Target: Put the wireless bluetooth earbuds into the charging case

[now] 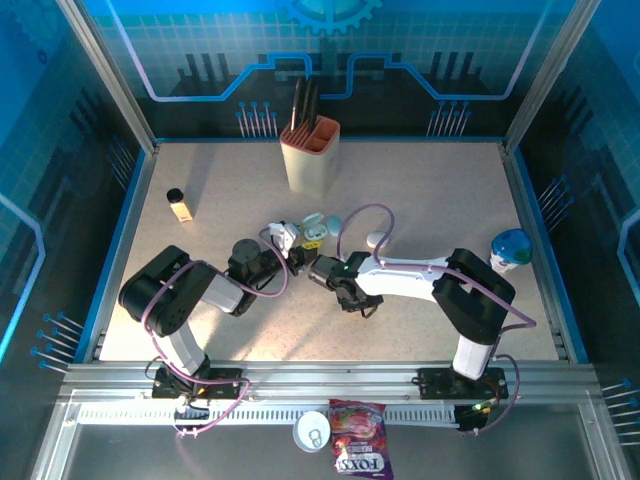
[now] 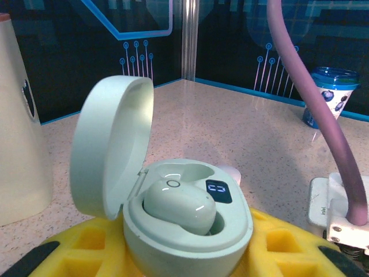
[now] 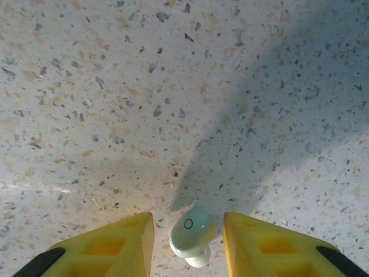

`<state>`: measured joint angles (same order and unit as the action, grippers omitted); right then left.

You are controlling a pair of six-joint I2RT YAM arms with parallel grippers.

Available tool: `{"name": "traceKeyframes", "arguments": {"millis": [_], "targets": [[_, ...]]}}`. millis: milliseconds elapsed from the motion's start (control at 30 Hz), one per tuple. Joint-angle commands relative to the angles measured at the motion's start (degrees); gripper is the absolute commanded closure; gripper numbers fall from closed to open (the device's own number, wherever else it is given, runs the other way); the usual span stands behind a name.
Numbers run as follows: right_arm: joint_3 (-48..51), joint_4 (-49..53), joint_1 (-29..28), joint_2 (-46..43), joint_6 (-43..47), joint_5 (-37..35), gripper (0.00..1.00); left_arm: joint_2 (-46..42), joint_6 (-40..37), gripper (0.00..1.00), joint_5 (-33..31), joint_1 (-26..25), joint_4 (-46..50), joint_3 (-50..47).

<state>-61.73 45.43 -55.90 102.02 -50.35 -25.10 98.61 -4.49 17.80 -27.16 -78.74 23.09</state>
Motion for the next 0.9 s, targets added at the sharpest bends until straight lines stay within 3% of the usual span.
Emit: {"name": "traceKeyframes", "arguments": {"millis": [0,867], "targets": [[-1.46,3.17,-0.88,1.05,-0.6,-1.53,0.64,0.53,0.63,0.69,1.62,0.44,-1.59,0.38],[-1.81,5.28,-0.96,0.79,0.1,-2.02,0.8,0.62,0.89,0.68,2.15,0.44,-1.59,0.31]]}}
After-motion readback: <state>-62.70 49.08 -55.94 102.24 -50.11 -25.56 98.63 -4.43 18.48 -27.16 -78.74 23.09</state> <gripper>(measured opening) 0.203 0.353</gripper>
